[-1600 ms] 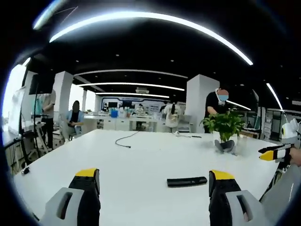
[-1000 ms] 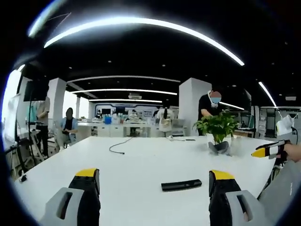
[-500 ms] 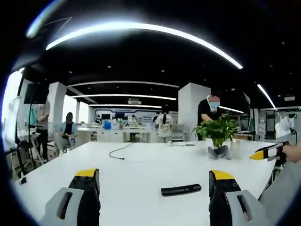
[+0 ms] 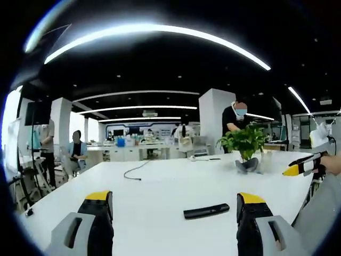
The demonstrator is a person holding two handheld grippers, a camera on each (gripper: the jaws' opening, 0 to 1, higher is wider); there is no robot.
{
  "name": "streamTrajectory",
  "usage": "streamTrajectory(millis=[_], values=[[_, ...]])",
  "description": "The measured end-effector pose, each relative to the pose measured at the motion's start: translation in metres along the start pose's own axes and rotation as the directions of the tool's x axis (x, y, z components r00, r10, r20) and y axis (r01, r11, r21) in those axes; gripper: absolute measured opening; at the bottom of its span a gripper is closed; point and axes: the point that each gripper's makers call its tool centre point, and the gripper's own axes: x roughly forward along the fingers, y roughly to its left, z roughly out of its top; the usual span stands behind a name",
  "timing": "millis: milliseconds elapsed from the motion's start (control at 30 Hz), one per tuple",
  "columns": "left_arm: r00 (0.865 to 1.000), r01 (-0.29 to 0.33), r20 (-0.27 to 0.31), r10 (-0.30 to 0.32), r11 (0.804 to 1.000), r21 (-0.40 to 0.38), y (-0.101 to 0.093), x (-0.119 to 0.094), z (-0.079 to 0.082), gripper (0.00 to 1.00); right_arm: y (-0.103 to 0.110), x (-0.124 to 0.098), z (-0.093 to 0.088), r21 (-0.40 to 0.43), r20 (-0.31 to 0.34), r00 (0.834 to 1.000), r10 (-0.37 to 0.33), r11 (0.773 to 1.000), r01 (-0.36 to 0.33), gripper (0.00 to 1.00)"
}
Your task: Press the specified remote control buttons in sequence, fully releasing each button before pressing the next.
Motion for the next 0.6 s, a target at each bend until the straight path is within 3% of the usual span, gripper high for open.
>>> streamTrajectory(millis=[167,300,467,567,600], values=[[0.999,0.022,-0.026,-0.021,0.999,0.023,-0.006,0.002,-0.005,1.00,-0.009,-0.001,0.000,-0.010,0.002,0.999,-0.034,0.999,0.034,0.99],[0.998,0.045,-0.056,-0.042,0.998,0.048,-0.013,0.004,-0.009,1.00,-0.011,0.002,-0.010,-0.018,-0.050,0.998,-0.026,1.000,0.025,0.99],[0.992,0.108,-0.083,-0.099,0.988,0.108,-0.029,0.006,-0.010,1.00,-0.015,0.003,-0.011,-0.020,-0.058,0.998,-0.007,1.000,0.006,0.99],[0.973,0.225,-0.094,-0.211,0.960,0.168,-0.057,0.008,-0.007,1.00,-0.019,0.003,-0.011,-0.004,-0.061,0.998,-0.001,1.000,0.001,0.97],[0.962,0.264,-0.141,-0.234,0.932,0.248,-0.067,0.009,-0.013,1.00,-0.019,0.004,-0.012,0.000,-0.065,0.998,0.006,1.000,-0.006,0.96]])
